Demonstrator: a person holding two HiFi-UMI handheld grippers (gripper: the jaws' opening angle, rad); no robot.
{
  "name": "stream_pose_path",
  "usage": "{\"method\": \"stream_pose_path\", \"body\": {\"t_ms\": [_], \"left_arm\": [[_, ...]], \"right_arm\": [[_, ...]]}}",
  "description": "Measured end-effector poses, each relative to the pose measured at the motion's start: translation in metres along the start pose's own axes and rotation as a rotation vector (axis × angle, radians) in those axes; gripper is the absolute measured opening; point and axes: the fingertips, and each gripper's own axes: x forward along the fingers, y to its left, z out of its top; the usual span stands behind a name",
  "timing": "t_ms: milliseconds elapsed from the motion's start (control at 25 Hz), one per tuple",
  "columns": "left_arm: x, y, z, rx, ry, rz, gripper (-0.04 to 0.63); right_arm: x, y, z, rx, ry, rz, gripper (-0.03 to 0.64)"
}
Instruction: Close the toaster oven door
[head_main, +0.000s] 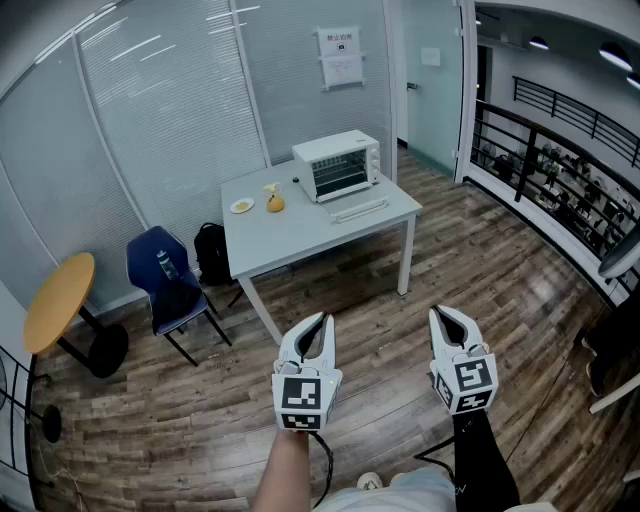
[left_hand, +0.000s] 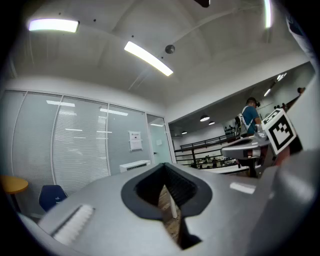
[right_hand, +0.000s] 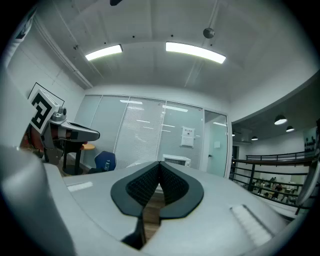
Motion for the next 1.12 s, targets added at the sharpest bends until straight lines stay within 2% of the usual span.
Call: {"method": "stream_pose_path", "body": {"t_ms": [120,280,480,600,760,880,1040,1120], "left_arm": [[-0.001,0.004,0.000,-0.014,0.002,0.008,0.054],[0.000,0.002,-0.001,0.035,0.008,0.018,0.054],[0.001,0.003,-0.005,-0.009,0.005,0.027,0.054],[0.006,0.005,-0.005,0.003,-0.004,0.038,0.063],[0.015,0.001,-0.008,0.014,-0.011,0.016,0.126],[0.025,0.001,-0.010,-0.015,-0.023,0.001,0.127],[0.048,0.017,-0.018,-0.044,-0.013,0.031,0.127],[0.061,0.025,-0.019,-0.035,-0.007,0.048,0.127]], "right_arm": [[0.002,0.003,0.002,0.000,0.000,0.005,0.002],[0.001,0.007,-0.003,-0.008,0.011,0.023,0.002],[0.000,0.007,-0.013,0.022,0.026,0.016,0.002],[0.006,0.003,-0.017,0.001,0.037,-0.008,0.002],[0.015,-0.010,-0.021,0.006,0.028,-0.044,0.040],[0.025,-0.017,-0.019,0.016,0.010,-0.047,0.046],[0.053,-0.024,-0.020,0.020,-0.014,-0.027,0.080],[0.068,-0.030,-0.022,0.013,-0.019,-0.016,0.084]]}}
